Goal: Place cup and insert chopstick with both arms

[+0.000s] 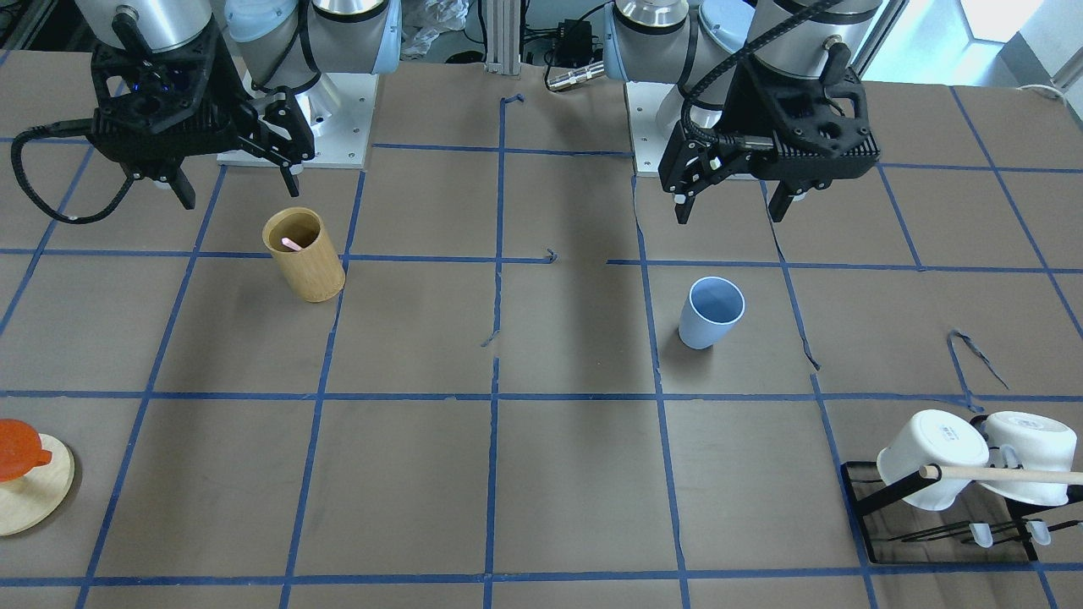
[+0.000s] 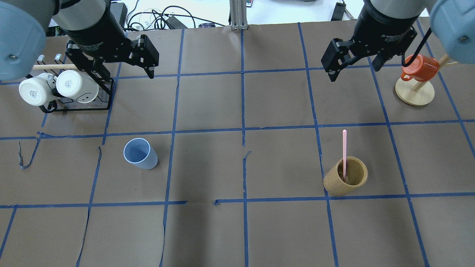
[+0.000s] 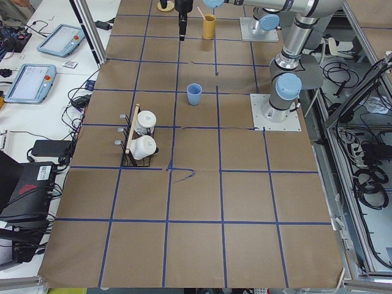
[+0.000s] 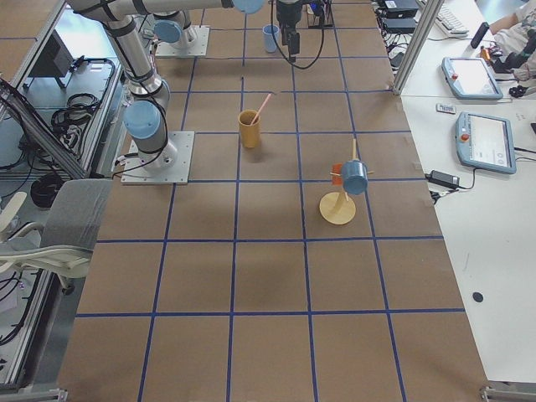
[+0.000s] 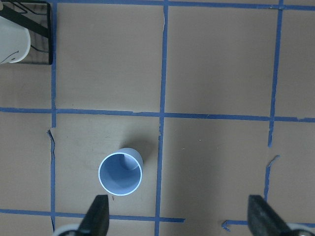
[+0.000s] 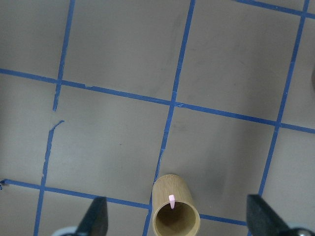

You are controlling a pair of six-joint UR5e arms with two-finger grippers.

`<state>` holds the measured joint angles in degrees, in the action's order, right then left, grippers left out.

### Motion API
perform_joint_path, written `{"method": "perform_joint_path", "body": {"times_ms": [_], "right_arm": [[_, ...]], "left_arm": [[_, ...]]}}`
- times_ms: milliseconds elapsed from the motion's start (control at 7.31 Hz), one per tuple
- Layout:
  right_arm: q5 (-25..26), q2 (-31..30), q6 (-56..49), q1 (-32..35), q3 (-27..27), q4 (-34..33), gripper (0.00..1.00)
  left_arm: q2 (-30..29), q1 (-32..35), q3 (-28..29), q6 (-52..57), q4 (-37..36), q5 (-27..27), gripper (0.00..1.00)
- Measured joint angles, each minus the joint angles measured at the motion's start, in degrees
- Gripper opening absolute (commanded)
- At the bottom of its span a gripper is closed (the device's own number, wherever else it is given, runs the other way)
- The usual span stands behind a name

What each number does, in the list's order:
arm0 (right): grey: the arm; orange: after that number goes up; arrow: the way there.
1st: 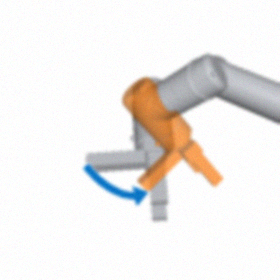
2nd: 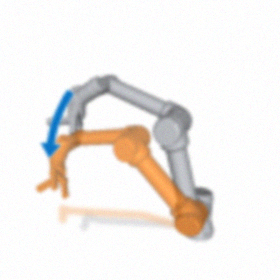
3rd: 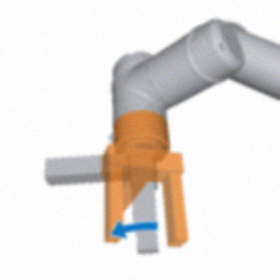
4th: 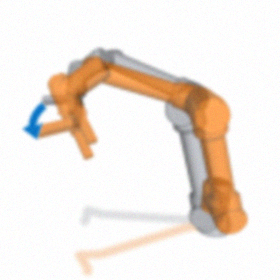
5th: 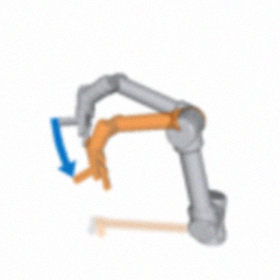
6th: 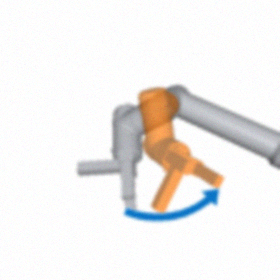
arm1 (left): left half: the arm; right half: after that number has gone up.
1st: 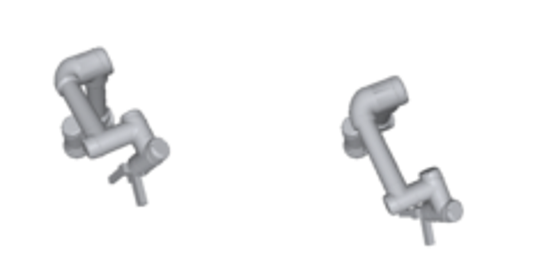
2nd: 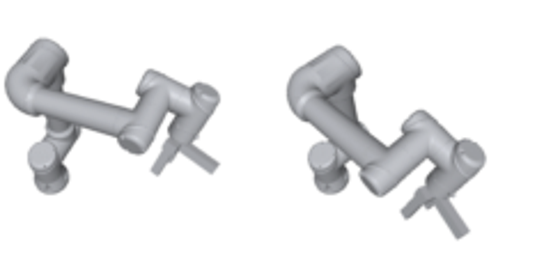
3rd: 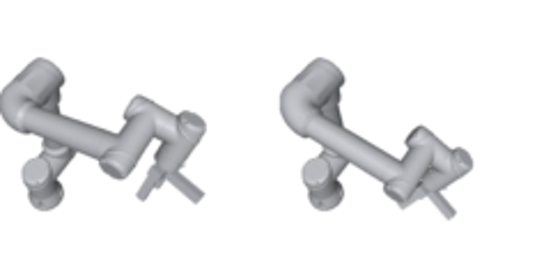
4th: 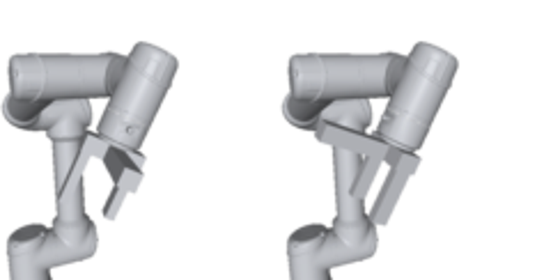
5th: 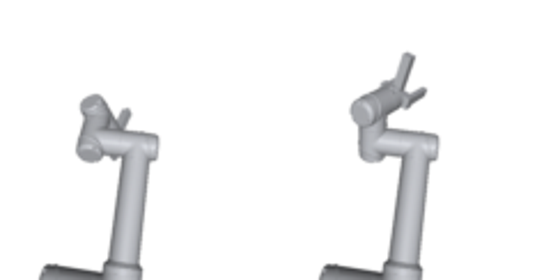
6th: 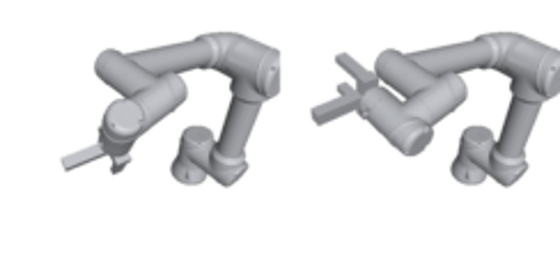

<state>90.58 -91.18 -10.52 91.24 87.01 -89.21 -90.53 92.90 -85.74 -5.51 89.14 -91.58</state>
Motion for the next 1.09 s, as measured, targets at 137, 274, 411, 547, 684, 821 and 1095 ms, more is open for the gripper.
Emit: {"method": "perform_joint_path", "body": {"times_ms": [137,274,411,547,684,821,1095], "right_arm": [[0.0,0.1,0.0,0.0,0.0,0.0,1.0],[0.0,0.2,0.0,0.0,0.0,0.0,1.0],[0.0,0.3,-0.1,0.0,0.1,0.2,1.0],[0.0,0.4,-0.3,-0.1,1.3,0.6,1.0],[0.1,0.3,-0.5,-0.1,4.2,0.9,1.0],[0.7,0.0,-0.7,-0.1,7.5,0.7,1.0],[3.7,0.4,-0.9,-0.1,11.9,0.3,1.0]], "left_arm": [[0.0,0.0,-0.1,0.0,0.0,0.0,1.0],[0.0,0.0,-0.1,0.0,0.0,0.0,1.0],[0.0,0.0,-0.3,0.0,0.0,0.1,1.0],[-0.3,-0.3,-0.9,0.0,0.0,0.8,1.0],[-1.0,-0.8,-2.6,0.1,0.0,1.5,1.0],[-1.3,-1.2,-5.6,1.1,-0.3,1.8,0.98],[-1.4,-1.5,-14.7,4.4,-4.5,0.7,0.94]]}}
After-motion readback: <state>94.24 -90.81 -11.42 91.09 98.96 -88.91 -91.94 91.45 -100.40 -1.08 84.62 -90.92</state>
